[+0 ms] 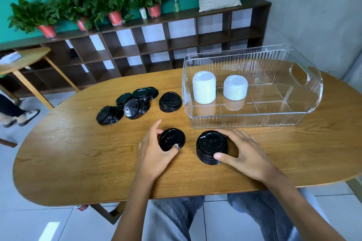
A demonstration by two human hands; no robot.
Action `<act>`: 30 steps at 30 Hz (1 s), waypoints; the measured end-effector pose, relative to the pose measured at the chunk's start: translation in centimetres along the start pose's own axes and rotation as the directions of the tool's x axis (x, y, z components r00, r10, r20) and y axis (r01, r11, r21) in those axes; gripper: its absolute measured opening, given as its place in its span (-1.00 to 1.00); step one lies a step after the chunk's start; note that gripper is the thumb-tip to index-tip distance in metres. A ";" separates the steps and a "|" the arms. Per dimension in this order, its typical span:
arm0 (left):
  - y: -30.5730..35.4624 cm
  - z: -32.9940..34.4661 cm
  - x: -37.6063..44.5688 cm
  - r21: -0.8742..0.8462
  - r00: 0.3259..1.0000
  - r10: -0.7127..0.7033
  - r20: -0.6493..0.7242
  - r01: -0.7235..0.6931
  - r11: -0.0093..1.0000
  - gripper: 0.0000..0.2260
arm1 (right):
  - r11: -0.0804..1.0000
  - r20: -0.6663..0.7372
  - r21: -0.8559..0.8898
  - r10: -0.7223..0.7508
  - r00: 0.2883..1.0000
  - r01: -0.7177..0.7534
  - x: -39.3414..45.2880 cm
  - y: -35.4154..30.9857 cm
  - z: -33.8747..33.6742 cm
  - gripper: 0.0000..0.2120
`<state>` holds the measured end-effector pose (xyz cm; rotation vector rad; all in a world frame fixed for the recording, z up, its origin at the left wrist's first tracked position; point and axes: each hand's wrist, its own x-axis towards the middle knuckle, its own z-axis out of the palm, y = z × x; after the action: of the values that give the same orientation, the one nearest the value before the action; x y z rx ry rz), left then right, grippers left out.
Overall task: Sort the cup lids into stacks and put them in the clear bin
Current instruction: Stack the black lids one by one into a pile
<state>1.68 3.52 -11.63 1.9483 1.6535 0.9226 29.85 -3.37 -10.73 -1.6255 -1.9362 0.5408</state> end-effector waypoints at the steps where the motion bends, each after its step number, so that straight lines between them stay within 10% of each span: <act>1: -0.2 0.1 0.0 -0.047 1.000 -0.002 -0.013 0.001 0.999 -0.20 | 1.000 -0.001 0.003 0.001 1.000 -0.001 0.0 0.0 0.0 -0.27; 12: 1.9 1.1 -2.0 -0.536 0.952 0.174 -0.252 -0.287 0.794 -0.39 | 1.000 0.002 0.012 0.011 1.000 -0.011 -0.2 -0.2 -0.2 -0.22; 17: 5.7 4.2 -2.9 -0.413 0.903 0.407 -0.139 -0.426 0.805 -0.36 | 0.989 -0.059 0.149 0.006 0.998 0.003 -0.6 -0.1 -0.4 -0.39; 30: 5.7 4.6 -2.8 -0.238 0.872 0.475 -0.115 -0.488 0.840 -0.35 | 0.985 -0.058 0.170 0.048 0.997 -0.038 -0.6 -0.3 -0.5 -0.49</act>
<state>8.77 0.09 -11.47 2.2012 0.9986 1.3093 30.04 -4.00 -10.23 -1.5610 -1.7634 0.6465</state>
